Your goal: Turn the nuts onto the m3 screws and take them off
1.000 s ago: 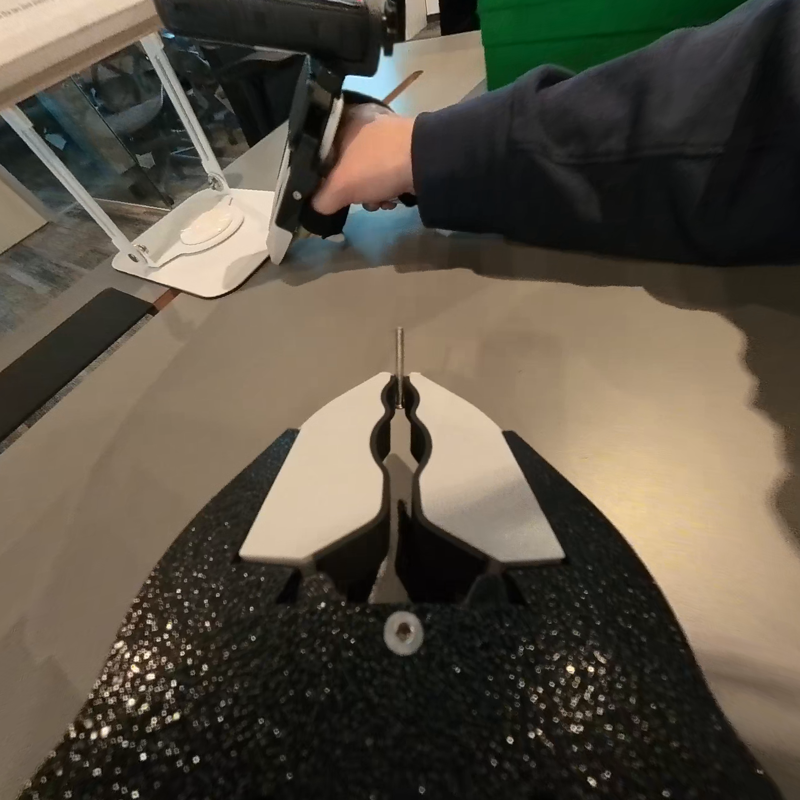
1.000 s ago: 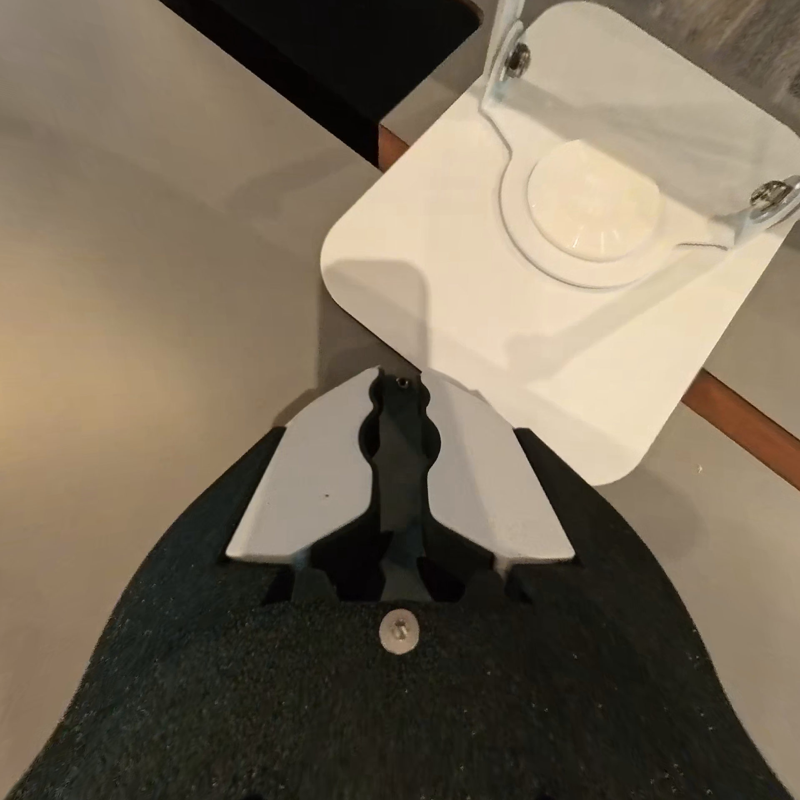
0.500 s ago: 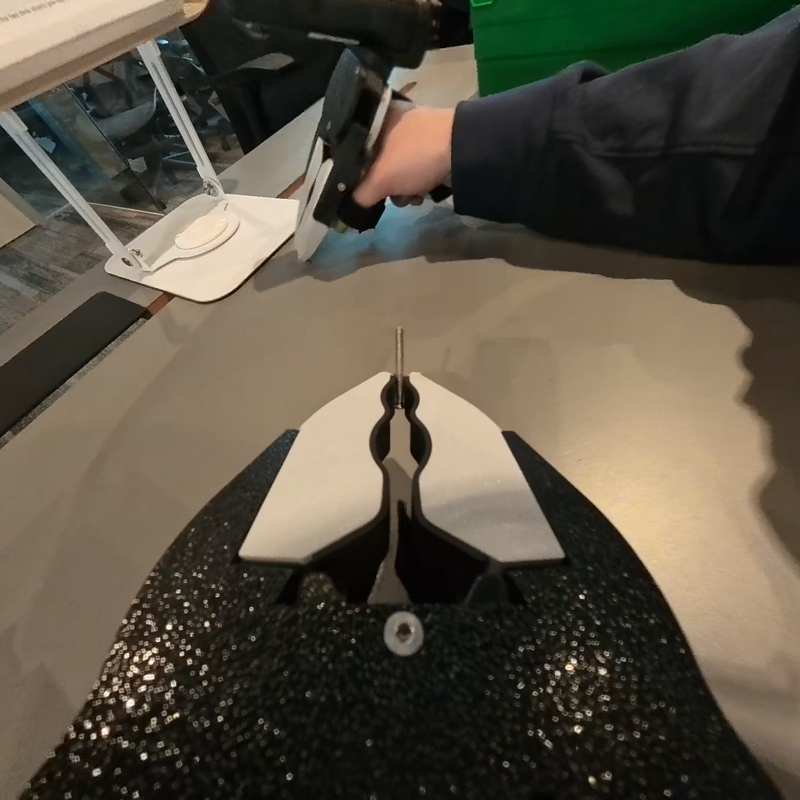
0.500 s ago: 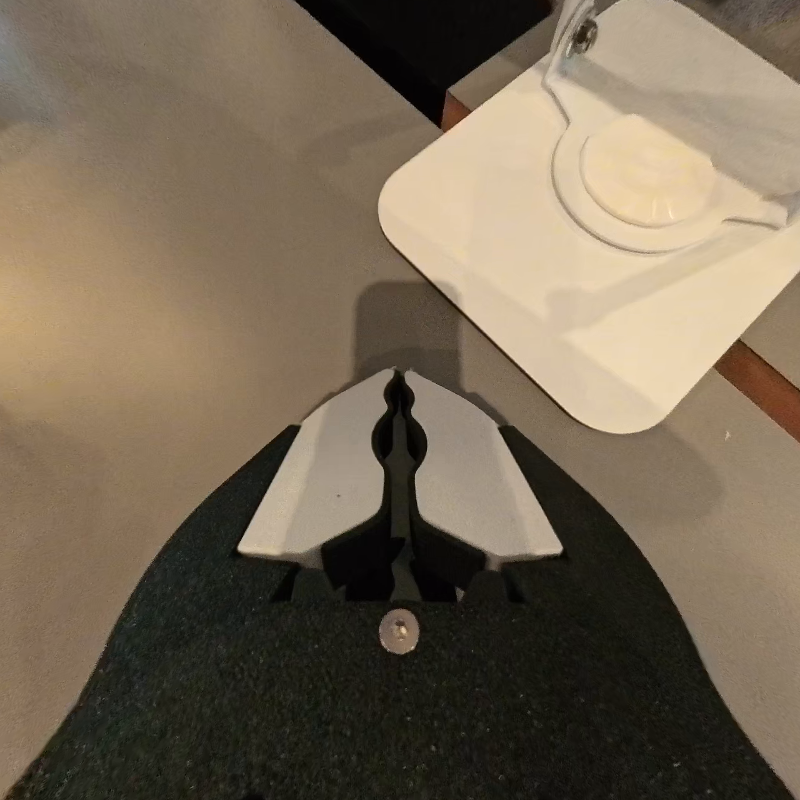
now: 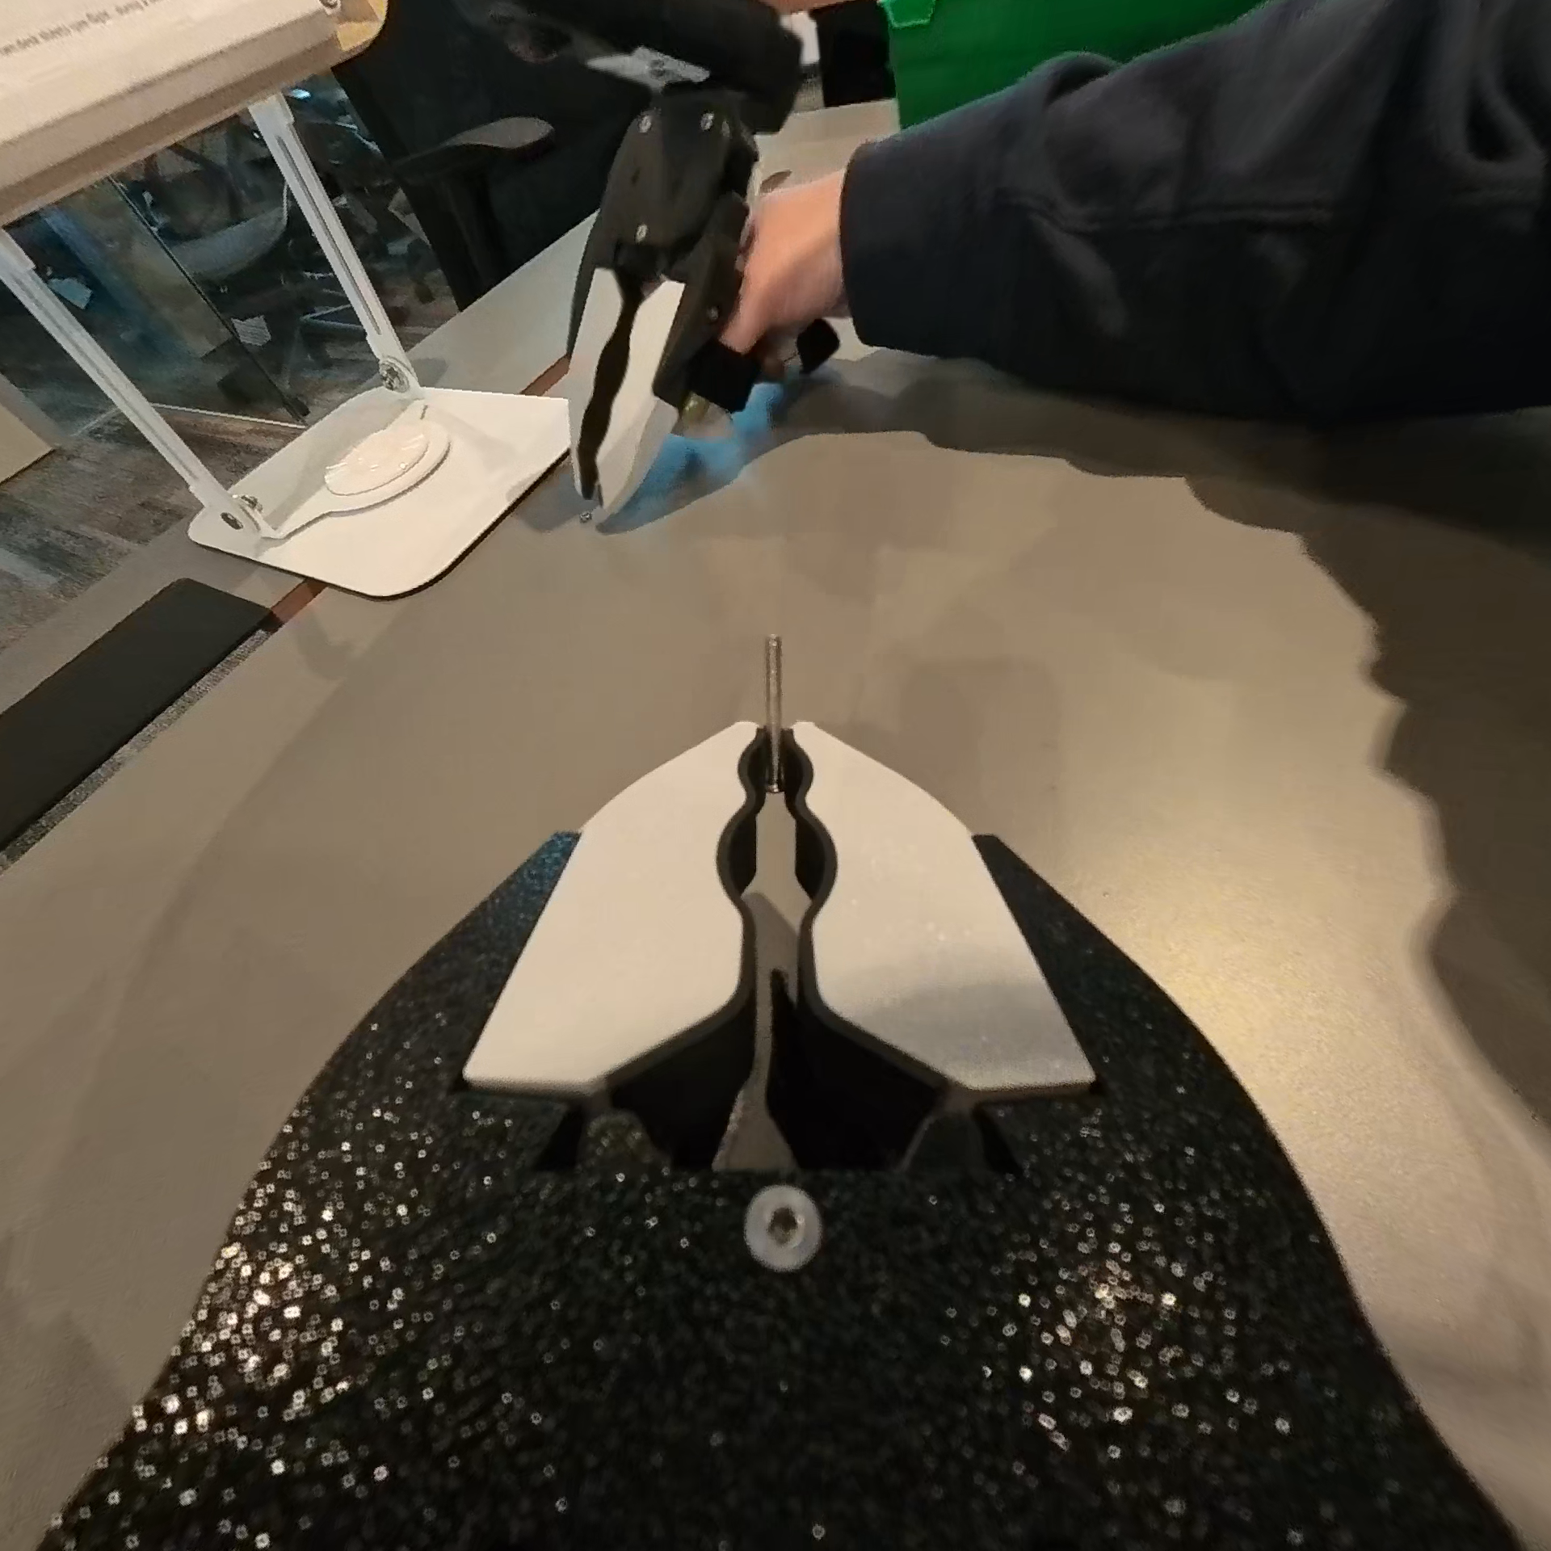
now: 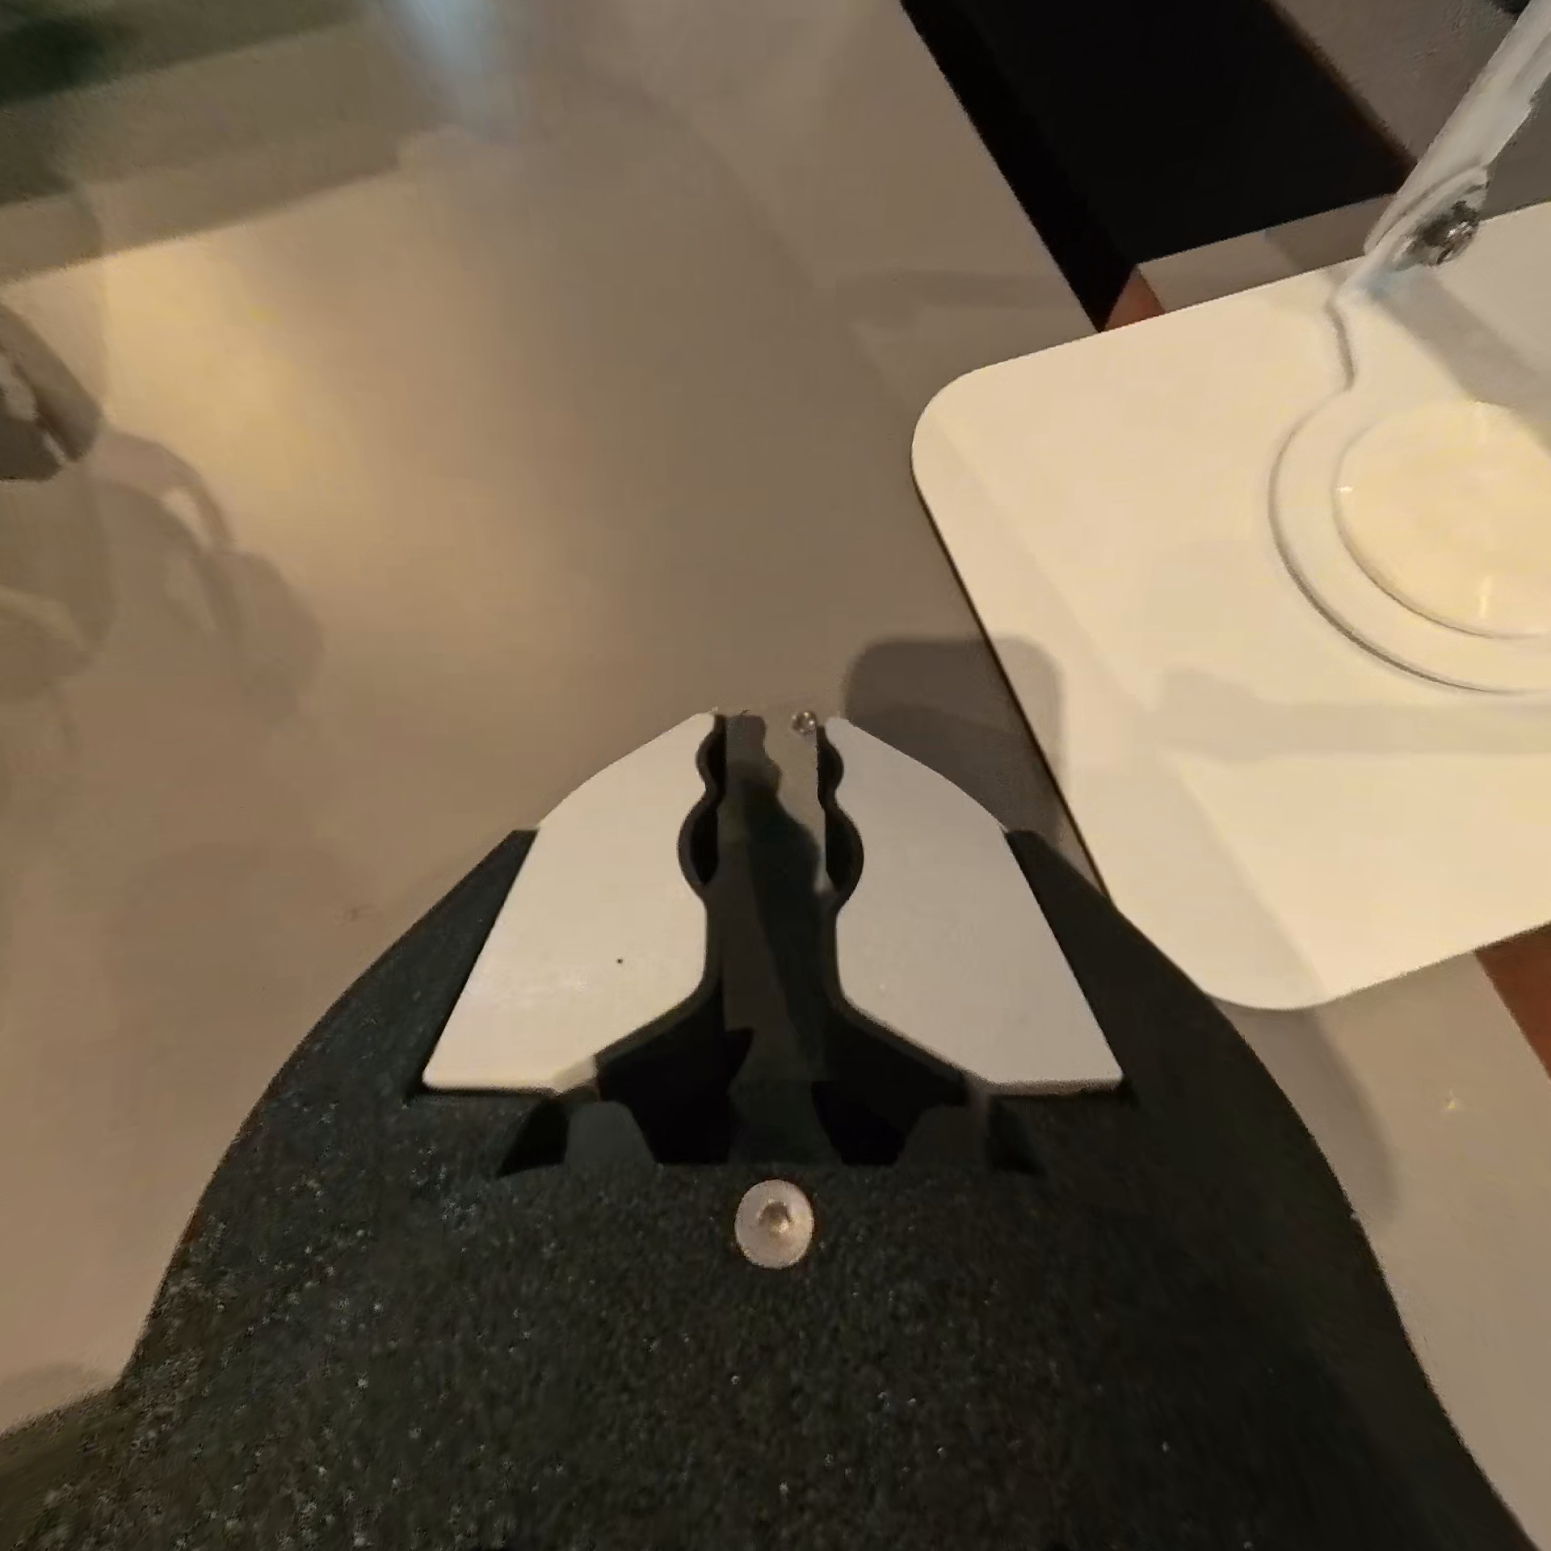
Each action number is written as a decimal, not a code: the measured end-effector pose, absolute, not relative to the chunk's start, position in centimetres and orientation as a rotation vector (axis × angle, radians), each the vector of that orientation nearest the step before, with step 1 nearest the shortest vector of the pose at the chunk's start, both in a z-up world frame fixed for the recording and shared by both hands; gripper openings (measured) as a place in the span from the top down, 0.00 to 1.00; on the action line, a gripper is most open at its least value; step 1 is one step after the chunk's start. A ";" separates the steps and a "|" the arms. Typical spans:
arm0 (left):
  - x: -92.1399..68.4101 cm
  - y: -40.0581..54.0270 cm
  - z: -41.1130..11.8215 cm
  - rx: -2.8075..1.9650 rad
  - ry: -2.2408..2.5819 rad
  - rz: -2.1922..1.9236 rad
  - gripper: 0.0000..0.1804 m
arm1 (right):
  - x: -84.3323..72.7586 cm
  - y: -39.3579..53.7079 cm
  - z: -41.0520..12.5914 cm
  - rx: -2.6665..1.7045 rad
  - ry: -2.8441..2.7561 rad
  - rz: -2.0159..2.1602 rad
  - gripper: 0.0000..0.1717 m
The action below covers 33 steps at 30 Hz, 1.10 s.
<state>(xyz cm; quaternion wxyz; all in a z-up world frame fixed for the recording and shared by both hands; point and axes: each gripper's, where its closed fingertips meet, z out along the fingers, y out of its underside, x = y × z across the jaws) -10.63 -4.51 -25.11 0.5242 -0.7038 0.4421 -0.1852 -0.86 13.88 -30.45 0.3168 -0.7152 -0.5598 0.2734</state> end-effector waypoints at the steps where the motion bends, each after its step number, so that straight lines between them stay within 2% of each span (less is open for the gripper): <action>1: -10.7 -4.5 -25.1 -1.685 1.058 -0.443 0.99 | -0.8 14.1 -30.6 -1.889 -1.490 0.712 0.88; 24: -10.7 -4.4 -25.3 -1.697 1.052 -0.468 0.99 | -1.2 14.3 -31.1 -1.804 -1.656 0.629 0.97; 33: -10.9 -4.3 -25.2 -1.696 1.043 -0.469 0.99 | -1.3 13.4 -30.9 -1.800 -1.602 0.691 0.97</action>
